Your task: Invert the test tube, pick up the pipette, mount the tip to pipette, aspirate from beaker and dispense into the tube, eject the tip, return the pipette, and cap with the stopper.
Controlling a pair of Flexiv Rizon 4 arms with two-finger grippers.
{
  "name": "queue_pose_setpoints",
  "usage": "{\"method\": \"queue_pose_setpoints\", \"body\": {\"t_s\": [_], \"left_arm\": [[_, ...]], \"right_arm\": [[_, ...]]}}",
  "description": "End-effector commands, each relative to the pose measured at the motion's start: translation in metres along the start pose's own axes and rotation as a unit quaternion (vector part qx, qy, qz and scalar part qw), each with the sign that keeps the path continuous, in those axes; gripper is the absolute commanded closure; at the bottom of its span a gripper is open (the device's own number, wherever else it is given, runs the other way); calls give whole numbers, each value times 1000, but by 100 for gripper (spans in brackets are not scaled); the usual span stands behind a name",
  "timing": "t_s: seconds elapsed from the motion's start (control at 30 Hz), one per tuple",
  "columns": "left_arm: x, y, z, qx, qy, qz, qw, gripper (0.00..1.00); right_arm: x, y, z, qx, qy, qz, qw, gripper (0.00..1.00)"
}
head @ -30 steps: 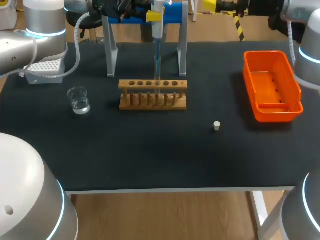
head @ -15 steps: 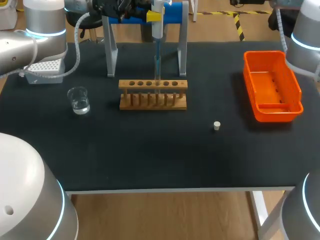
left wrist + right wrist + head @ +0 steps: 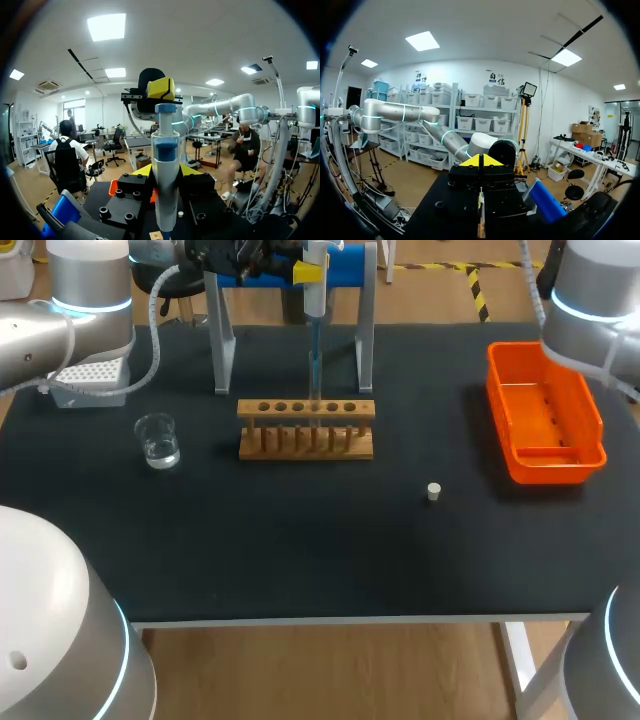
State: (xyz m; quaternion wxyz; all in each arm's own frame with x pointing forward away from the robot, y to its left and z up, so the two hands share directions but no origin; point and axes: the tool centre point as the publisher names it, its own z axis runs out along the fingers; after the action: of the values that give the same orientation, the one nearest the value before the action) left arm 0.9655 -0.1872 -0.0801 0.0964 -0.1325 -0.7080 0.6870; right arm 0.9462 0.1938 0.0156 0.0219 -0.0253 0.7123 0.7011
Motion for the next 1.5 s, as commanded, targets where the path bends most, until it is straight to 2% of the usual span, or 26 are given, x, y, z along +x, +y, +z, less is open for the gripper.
{"method": "queue_pose_setpoints", "body": {"t_s": [0.03,0.4,0.9,1.5], "left_arm": [[0,0,1,0,-2,0,1000,100],[0,0,1,0,-2,0,1000,100],[0,0,1,0,-2,0,1000,100],[0,0,1,0,-2,0,1000,100]], "right_arm": [[0,0,10,3,7,1,1000,100],[3,-2,22,2,19,9,1000,100],[-2,-10,39,16,21,15,1000,100],[-10,-16,46,21,18,21,999,100]]}}
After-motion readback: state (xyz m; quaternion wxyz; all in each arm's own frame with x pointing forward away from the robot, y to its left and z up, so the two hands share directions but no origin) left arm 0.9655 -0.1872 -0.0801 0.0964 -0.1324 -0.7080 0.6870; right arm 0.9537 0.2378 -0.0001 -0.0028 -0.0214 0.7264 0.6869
